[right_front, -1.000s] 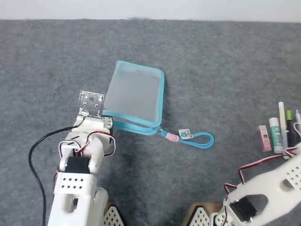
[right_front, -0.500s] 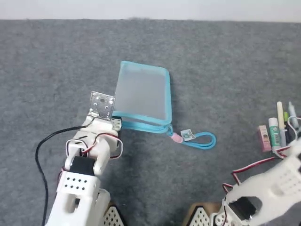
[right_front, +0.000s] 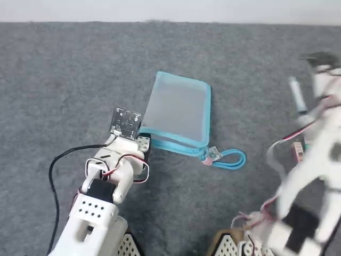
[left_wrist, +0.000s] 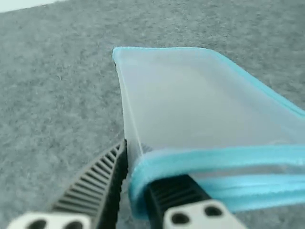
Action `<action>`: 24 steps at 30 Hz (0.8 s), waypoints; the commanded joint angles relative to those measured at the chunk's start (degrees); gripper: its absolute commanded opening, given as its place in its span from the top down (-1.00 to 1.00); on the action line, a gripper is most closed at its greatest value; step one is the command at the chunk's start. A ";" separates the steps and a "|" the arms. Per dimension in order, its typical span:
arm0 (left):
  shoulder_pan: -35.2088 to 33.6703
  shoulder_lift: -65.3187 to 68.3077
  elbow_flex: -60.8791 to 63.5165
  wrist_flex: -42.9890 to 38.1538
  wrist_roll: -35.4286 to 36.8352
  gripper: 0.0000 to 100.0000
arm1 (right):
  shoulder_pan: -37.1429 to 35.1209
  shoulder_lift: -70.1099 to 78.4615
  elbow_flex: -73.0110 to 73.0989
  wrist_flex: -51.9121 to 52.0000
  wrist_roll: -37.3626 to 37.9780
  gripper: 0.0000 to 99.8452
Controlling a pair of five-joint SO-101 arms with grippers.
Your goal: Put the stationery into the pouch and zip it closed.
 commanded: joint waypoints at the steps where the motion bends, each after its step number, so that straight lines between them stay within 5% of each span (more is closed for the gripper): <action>1: 0.44 0.97 -1.01 -2.20 0.88 0.98 | -17.19 -17.63 11.16 -0.13 -7.21 0.99; 6: 0.44 0.88 -1.10 -2.11 3.25 0.98 | -41.63 -31.52 25.49 -0.92 -17.49 0.99; 11: 0.35 0.70 -1.10 -2.11 3.34 0.98 | -53.41 -32.13 33.67 -2.24 -16.70 0.99; 19: 0.35 0.53 -1.10 -2.11 3.25 0.98 | -56.13 -26.24 34.73 -1.10 -16.35 0.99; 24: 0.35 0.53 -1.10 -2.11 3.25 0.98 | -49.19 -17.54 29.98 -2.24 -18.64 0.99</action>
